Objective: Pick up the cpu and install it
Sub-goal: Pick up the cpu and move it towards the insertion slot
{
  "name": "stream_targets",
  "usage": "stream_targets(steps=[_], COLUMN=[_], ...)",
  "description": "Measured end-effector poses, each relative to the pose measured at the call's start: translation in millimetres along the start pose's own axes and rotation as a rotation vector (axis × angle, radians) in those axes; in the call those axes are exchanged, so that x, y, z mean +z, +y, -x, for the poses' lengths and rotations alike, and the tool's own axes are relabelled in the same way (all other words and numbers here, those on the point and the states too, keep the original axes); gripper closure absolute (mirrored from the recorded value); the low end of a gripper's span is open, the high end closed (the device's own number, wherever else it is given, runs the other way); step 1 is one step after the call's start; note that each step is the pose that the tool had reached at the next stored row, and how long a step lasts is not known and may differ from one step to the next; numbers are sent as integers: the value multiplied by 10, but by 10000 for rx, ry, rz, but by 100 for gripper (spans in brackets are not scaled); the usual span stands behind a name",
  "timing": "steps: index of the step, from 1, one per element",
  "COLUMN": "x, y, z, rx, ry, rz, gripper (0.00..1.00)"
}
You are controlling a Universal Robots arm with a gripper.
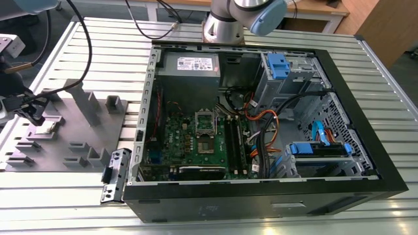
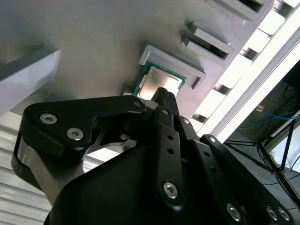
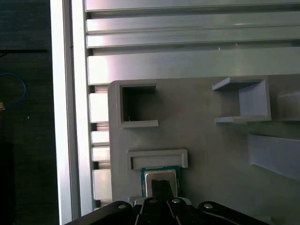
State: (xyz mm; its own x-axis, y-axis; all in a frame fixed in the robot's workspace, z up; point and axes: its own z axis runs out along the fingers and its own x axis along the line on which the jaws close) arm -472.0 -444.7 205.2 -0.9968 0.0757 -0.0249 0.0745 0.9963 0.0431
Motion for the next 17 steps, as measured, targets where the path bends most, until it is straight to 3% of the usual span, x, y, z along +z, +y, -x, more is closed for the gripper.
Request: stream_targets(steps=[12, 14, 15, 17], x=[0, 0, 0, 0], y=[1, 1, 1, 1], z=[9, 9, 9, 10], rx=[0, 0, 0, 0], ry=[0, 0, 0, 0], rz=[0, 0, 0, 0], gripper=[89, 83, 71, 65])
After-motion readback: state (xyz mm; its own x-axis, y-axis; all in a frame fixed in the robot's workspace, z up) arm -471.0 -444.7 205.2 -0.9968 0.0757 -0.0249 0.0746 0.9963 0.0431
